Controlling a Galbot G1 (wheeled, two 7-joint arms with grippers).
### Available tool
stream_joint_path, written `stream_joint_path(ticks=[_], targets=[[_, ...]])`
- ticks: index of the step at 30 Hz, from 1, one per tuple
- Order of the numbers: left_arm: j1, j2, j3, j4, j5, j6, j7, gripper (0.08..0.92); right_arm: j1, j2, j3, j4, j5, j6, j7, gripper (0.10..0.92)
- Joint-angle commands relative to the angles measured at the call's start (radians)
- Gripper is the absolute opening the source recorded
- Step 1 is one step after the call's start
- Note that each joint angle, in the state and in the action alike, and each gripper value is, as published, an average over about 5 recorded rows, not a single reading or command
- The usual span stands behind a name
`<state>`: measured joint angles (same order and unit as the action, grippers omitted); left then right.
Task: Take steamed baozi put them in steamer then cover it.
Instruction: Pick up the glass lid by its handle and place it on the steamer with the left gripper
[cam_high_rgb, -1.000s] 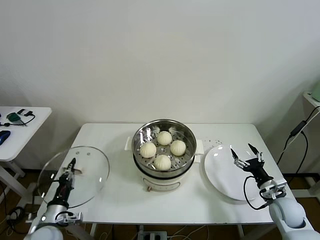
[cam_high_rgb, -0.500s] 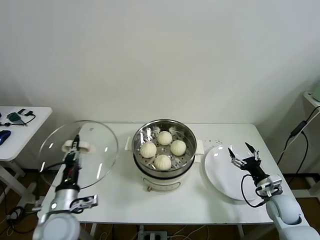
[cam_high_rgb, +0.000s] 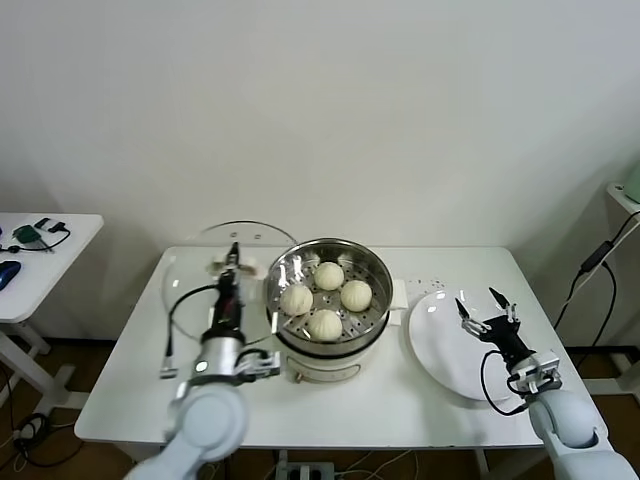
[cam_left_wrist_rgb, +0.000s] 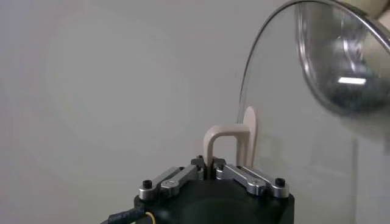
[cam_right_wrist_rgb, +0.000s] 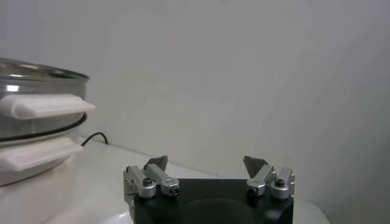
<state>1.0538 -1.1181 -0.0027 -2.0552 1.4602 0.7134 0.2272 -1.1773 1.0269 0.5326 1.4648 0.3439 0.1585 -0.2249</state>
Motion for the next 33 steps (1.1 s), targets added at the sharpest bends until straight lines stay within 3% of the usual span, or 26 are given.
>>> stream_joint_path(ticks=[1, 7, 12, 20, 33], targets=[[-0.2, -0.29, 0.206, 0.162, 0.183, 0.072, 0.188, 0.146, 0.001, 0.006, 0.009, -0.019, -0.013, 0.006, -0.004, 0.823], [-0.193, -0.419, 0.204, 0.24, 0.216, 0.072, 0.184, 0.146, -0.006, 0.009, 0.022, -0.028, -0.017, 0.012, -0.009, 0.823], [-0.196, -0.471, 0.211, 0.299, 0.222, 0.072, 0.158, 0.146, -0.01, 0.01, 0.033, -0.035, -0.02, 0.019, -0.013, 0.823], [-0.188, -0.507, 0.202, 0.359, 0.245, 0.072, 0.158, 0.146, -0.018, 0.011, 0.047, -0.047, -0.02, 0.028, -0.018, 0.823], [-0.164, -0.5, 0.142, 0.391, 0.244, 0.072, 0.15, 0.146, -0.01, 0.019, 0.047, -0.058, -0.026, 0.033, -0.026, 0.823]])
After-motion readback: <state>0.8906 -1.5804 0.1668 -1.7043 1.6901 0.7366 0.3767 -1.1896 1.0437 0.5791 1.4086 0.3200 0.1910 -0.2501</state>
